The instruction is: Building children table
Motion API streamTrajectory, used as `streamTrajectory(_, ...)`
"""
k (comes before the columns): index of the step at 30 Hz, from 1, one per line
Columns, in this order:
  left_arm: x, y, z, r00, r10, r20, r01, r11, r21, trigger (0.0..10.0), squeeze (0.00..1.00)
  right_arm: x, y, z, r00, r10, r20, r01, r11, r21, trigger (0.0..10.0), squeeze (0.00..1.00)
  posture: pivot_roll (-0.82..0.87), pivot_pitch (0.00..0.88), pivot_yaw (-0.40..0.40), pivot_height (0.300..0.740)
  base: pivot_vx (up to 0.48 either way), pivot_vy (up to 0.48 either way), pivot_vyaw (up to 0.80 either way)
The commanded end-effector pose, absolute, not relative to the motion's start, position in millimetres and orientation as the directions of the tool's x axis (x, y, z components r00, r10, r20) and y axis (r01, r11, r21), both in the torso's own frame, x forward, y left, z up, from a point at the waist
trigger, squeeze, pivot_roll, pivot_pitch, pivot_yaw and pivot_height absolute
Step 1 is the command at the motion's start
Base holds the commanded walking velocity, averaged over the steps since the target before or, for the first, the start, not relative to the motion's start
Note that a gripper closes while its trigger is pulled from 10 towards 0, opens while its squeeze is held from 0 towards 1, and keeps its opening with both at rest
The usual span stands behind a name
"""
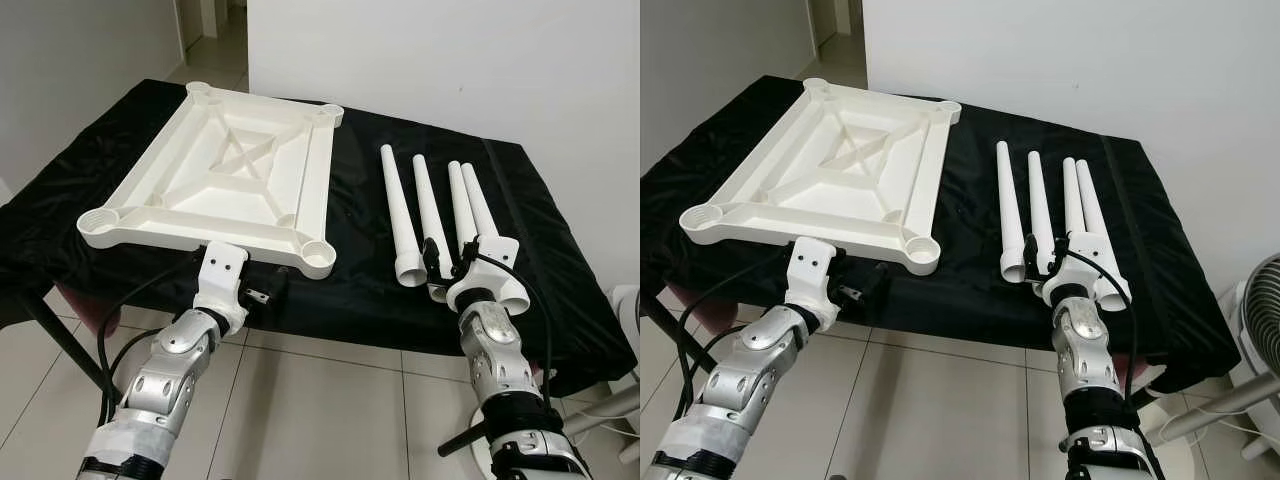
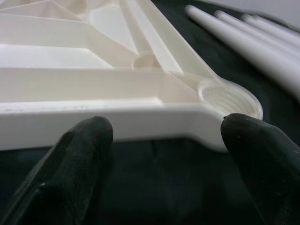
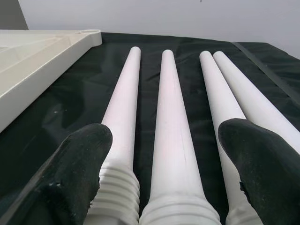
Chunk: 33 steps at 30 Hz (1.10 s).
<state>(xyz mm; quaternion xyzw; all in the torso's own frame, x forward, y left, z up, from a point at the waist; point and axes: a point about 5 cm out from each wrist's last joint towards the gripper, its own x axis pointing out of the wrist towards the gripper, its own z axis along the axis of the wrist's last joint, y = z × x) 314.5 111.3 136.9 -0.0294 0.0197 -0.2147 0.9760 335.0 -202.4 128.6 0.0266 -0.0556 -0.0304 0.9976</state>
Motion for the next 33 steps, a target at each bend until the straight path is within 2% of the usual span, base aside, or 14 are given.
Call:
streamTrajectory(1,324,99,144,0.929,-0.368,-0.030,0.362,0.924,-0.121,10.0,0.00,335,-207,129,0.990,-0.081,0.117,0.075,0.996,0.051,10.0,0.00,0.00,0.044,-0.074,0.740,0.000,0.000,0.00)
streamTrajectory(6,340,93,160,0.963,-0.269,0.018,0.269,0.953,-0.138,10.0,0.00,336,-207,129,0.989,-0.088,0.121,0.082,0.995,0.048,10.0,0.00,-0.01,0.030,-0.077,0.740,0.000,0.000,0.00)
streamTrajectory(8,341,102,163,0.972,-0.233,0.041,0.236,0.962,-0.138,10.0,0.00,336,-207,130,0.988,-0.088,0.124,0.083,0.996,0.045,10.0,0.00,-0.02,0.027,-0.074,0.740,0.000,0.000,0.00)
streamTrajectory(14,338,128,159,0.972,-0.219,0.088,0.223,0.975,-0.028,10.0,0.00,334,-209,122,0.993,-0.084,0.089,0.080,0.996,0.049,10.0,0.00,-0.01,0.019,-0.079,0.740,0.000,0.000,0.00)
streamTrajectory(26,339,124,162,0.967,-0.222,0.126,0.226,0.974,-0.020,10.0,0.00,342,-199,110,1.000,0.026,-0.016,-0.026,1.000,0.009,10.0,0.00,-0.01,0.034,-0.093,0.740,0.000,0.000,0.00)
streamTrajectory(31,337,121,161,0.960,-0.246,0.133,0.249,0.968,-0.007,10.0,0.00,344,-201,107,0.999,0.017,-0.049,-0.016,1.000,0.021,10.0,0.00,0.00,0.039,-0.098,0.740,0.000,0.000,0.00)
streamTrajectory(32,336,121,161,0.958,-0.249,0.141,0.252,0.968,-0.004,10.0,0.00,340,-208,101,0.997,-0.046,-0.064,0.051,0.996,0.072,10.0,0.00,0.00,0.043,-0.099,0.740,0.000,0.000,0.00)
streamTrajectory(33,336,121,161,0.958,-0.249,0.141,0.252,0.968,-0.004,10.0,0.00,340,-208,101,0.997,-0.046,-0.064,0.051,0.996,0.072,10.0,0.00,0.00,0.043,-0.099,0.740,0.000,0.000,0.00)
